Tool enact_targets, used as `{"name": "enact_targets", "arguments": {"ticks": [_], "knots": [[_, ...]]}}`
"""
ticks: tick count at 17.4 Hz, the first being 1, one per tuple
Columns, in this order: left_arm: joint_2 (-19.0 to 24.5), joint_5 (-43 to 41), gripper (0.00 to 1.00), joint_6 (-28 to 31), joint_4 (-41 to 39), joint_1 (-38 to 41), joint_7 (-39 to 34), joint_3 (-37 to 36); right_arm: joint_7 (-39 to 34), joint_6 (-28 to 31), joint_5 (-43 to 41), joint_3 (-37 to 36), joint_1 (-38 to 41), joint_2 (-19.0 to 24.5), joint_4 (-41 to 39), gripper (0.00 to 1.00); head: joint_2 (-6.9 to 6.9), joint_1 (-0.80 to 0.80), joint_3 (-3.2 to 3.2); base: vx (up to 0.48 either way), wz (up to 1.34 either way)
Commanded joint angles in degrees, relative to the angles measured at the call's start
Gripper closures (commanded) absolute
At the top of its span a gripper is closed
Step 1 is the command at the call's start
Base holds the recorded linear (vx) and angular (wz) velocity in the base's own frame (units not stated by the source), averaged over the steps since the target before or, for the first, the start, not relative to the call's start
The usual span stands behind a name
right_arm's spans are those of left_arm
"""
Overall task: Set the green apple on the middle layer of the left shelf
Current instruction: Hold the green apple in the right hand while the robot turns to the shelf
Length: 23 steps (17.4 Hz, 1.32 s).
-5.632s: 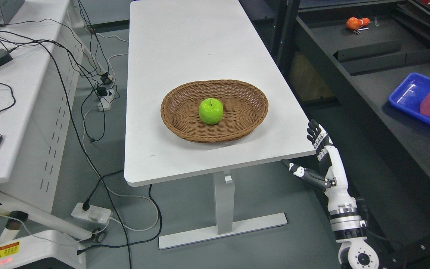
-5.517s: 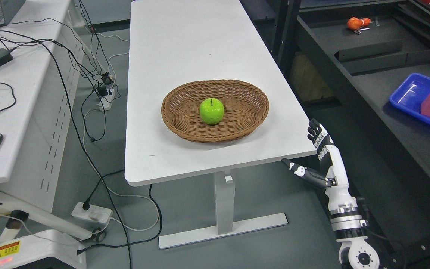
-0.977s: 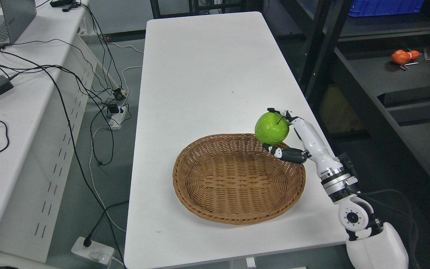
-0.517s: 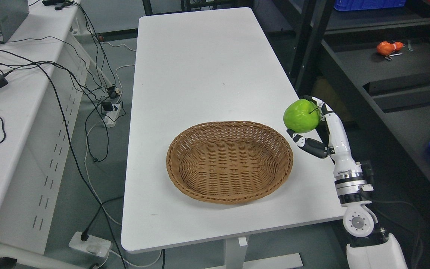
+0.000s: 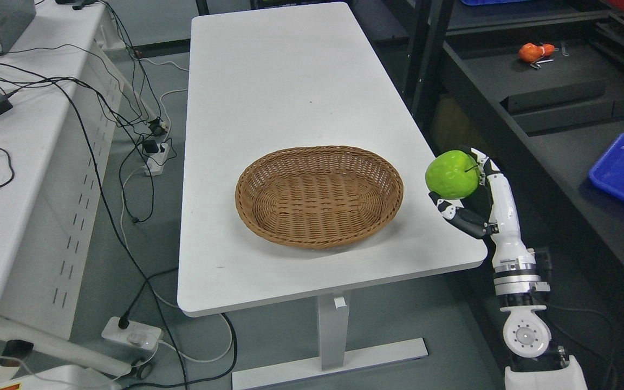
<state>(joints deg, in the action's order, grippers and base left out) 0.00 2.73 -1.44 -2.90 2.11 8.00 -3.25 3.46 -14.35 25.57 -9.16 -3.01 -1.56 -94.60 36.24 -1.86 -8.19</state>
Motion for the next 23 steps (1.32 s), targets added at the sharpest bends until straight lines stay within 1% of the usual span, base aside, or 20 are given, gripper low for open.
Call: {"name": "enact_targets", "arguments": {"ticks": [1,8,14,23], "knots": [[1.0,0.0,0.0,0.0,0.0,0.0,-0.1,0.0,-0.3,-0.1,-0.6,-1.0,1.1,0.6,-1.0,1.0,0.0,0.0,0.0,-0.201,0.24],[1.0,0.0,0.0,0.0,0.0,0.0,0.0,0.0,-0.2,-0.1,-0.6,0.2,1.3,0.6,-1.0,1.0,0.0,0.0,0.0,-0.287,0.22],[1.0,0.0,0.0,-0.1,0.0,0.0,0.0,0.0,-0.3,-0.1,-0.6,0.3,1.4,0.6,-1.0,1.0,0.0,0.0,0.0,-0.384,0.04],[1.0,0.0,0.0,-0.1,0.1,0.0,-0.1,0.0,-0.3,-0.1,-0.6,1.2,1.4,0.6,-1.0,1.0,0.0,0.0,0.0,-0.342,-0.33]]}}
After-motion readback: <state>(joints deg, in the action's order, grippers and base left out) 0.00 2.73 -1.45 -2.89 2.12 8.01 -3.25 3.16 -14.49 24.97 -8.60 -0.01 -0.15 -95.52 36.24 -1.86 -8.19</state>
